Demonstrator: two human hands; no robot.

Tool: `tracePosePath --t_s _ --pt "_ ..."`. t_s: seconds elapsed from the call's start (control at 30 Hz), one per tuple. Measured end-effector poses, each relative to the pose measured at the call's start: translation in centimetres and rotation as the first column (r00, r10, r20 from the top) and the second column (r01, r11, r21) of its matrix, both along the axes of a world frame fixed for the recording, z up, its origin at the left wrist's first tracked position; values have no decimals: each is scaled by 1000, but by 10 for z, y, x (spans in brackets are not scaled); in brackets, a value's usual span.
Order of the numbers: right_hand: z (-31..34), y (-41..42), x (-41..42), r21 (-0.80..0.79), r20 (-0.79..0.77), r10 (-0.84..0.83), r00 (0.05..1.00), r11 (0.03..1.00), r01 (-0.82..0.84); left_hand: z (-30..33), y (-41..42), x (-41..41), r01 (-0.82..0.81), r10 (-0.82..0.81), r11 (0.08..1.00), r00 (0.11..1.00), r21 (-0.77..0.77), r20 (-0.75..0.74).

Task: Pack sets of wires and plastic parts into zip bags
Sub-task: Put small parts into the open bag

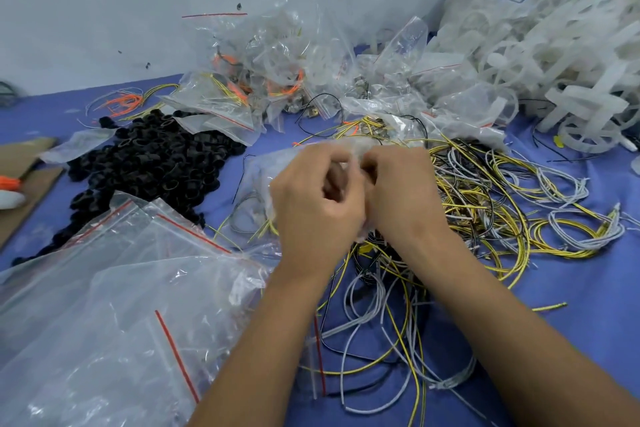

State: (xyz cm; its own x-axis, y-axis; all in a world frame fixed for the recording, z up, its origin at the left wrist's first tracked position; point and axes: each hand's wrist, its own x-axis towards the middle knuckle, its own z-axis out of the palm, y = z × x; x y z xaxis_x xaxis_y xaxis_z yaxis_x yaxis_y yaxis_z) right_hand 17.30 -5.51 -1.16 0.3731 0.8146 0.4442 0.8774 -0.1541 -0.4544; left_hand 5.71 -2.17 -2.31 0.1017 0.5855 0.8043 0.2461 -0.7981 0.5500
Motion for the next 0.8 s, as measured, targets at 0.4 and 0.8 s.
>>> tracePosePath --t_s 0.4,0.8 --pt "6 -7 11 238 -883 310 352 943 -233 -8 -16 16 113 -110 991 992 72 -56" --pt "6 12 8 405 -895 440 78 872 -275 1 -14 10 244 -243 968 970 57 -17"
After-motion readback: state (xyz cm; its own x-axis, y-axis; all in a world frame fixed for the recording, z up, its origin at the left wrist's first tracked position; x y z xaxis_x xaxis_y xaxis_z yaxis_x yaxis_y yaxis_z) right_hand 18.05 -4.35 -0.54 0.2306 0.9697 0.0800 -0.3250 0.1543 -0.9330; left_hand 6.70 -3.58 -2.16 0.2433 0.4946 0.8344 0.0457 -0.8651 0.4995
